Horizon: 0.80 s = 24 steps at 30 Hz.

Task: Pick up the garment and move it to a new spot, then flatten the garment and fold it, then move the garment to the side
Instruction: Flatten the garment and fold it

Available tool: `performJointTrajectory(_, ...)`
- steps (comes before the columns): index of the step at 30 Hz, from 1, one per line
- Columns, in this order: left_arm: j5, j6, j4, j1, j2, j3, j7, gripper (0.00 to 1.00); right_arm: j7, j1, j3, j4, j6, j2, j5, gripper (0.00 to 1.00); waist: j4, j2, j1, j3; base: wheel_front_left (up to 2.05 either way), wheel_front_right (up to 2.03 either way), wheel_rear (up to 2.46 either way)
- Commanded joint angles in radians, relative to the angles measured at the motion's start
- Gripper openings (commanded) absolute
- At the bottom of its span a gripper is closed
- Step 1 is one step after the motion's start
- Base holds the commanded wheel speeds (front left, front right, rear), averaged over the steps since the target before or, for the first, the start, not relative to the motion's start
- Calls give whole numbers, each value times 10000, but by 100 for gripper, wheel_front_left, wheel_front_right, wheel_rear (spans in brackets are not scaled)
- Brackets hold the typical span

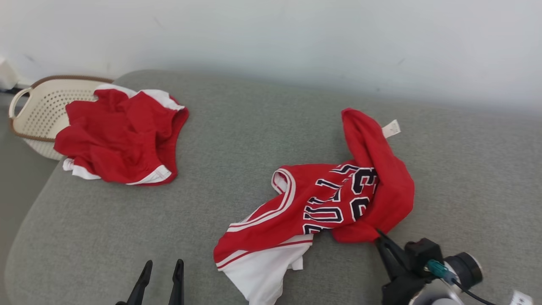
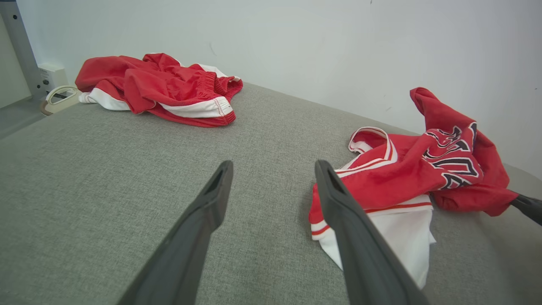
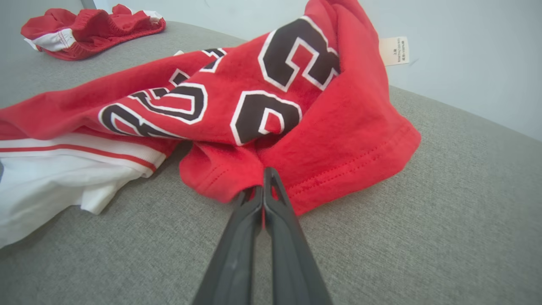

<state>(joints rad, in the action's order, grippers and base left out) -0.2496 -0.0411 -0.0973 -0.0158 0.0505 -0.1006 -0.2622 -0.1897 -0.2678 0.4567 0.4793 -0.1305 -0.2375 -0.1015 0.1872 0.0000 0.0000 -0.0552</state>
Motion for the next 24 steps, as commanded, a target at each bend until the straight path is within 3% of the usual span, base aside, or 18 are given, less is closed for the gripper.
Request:
performJointTrajectory(1, -30, 49, 31, 160, -1, 19, -34, 100, 95, 223, -75, -250, -4, -99, 80, 0, -268, 0, 0, 154, 0, 0, 0)
performJointTrajectory(9, -110, 121, 83, 206, 3, -29, -34, 100, 1444, 1829, -1082, -3075, -4, -842, 360, 0, -713, 0, 0, 216, 0, 0, 0)
performJointTrajectory(14, -103, 126, 92, 292, 0, 19, -34, 100, 2195, 2469, -1668, -3880, -4, -1283, 214, 0, -816, 0, 0, 233, 0, 0, 0)
performJointTrajectory(15, -89, 130, 96, 325, 2, 34, -34, 100, 2258, 2525, -1758, -3981, -4, -1323, 229, 12, -833, 0, 0, 234, 0, 0, 0)
performJointTrajectory(17, -57, 131, 111, 370, 0, 57, -34, 100, 2395, 2633, -1936, -4094, -4, -1357, 250, 100, -860, 0, 0, 233, 0, 0, 0)
performJointTrajectory(24, -35, 126, 128, 381, -1, 110, -34, 100, 2672, 2889, -2379, -4297, -4, -1483, 341, 100, -905, 0, 0, 180, 0, 0, 0)
